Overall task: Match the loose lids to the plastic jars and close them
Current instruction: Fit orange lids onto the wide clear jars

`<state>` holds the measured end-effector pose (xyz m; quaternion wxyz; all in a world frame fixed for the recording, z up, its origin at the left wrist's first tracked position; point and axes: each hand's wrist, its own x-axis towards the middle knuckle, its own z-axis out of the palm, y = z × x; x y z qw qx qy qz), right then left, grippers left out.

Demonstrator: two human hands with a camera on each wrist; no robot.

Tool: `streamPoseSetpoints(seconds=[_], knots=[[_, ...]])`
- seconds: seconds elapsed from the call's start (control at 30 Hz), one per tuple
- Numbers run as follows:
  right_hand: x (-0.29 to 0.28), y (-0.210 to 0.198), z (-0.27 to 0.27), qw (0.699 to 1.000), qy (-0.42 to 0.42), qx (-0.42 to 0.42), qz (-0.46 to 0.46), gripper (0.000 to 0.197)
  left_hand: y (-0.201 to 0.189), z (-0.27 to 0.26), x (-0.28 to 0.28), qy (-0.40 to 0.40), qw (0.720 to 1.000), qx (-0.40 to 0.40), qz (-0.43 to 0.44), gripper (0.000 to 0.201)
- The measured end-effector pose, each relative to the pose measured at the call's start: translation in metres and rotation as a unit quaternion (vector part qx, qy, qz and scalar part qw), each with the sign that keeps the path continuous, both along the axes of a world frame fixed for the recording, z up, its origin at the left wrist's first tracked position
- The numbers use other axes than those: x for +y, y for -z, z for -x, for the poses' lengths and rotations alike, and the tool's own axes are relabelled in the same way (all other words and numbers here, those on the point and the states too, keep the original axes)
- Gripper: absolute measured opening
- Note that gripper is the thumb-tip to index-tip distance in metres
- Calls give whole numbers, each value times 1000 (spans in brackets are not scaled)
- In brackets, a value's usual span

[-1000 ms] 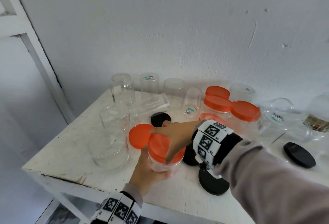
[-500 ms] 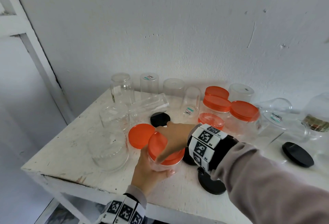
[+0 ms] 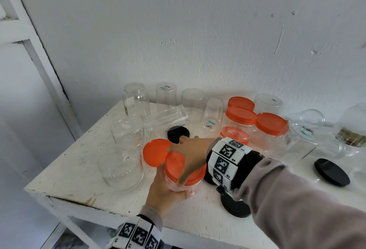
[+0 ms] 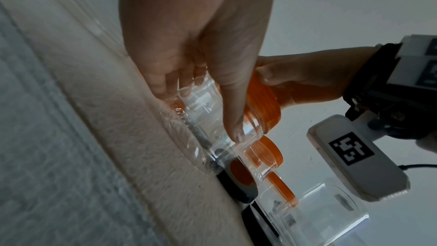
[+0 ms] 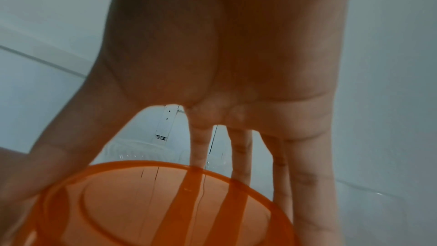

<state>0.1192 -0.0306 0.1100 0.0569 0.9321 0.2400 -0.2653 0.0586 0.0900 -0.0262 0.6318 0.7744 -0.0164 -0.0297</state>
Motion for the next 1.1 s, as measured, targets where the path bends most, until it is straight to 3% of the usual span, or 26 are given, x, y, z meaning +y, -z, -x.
streamPoseSetpoints(seconds=[0.27, 0.53, 0.63, 0.77, 0.97, 1.1], knots=[[-1, -1, 1, 1000, -20, -4, 17, 110, -7, 0, -1, -2, 999, 13, -35, 97], [-11, 10, 4, 997, 48, -46, -43, 105, -7, 1, -12, -39, 998, -1, -38, 93], [-11, 10, 4, 997, 59, -17, -38, 111, -9, 1, -12, -38, 998, -5, -52, 94], [-10, 0, -1, 999, 14, 19, -34, 109, -9, 1, -10, -40, 997, -3, -66, 91], [-9, 4, 3, 998, 51, -19, -31, 100, -12, 2, -11, -44, 996, -3, -73, 95], [-8, 4, 4, 998, 58, -10, -20, 108, -14, 3, -12, -40, 996, -1, -81, 94]])
